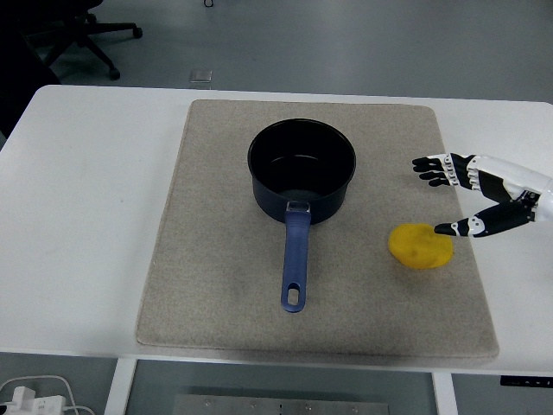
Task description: Put the potato in the blue pot
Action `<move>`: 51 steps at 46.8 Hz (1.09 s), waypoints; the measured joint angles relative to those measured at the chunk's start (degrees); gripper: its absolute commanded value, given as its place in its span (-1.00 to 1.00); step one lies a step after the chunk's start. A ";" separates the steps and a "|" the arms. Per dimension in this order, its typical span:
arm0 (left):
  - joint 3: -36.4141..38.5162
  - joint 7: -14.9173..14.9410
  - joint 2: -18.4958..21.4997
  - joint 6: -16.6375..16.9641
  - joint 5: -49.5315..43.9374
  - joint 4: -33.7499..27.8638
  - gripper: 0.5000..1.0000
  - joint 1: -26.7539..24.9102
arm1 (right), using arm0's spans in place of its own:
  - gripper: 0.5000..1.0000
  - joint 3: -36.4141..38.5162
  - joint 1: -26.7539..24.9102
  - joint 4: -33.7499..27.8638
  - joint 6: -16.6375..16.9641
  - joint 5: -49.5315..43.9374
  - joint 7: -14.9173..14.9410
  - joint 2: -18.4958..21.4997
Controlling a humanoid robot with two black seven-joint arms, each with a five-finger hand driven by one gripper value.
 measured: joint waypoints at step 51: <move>0.06 0.00 0.00 -0.35 0.00 0.03 0.99 -0.09 | 0.64 -1.28 -6.88 0.59 -14.52 -15.16 8.53 1.81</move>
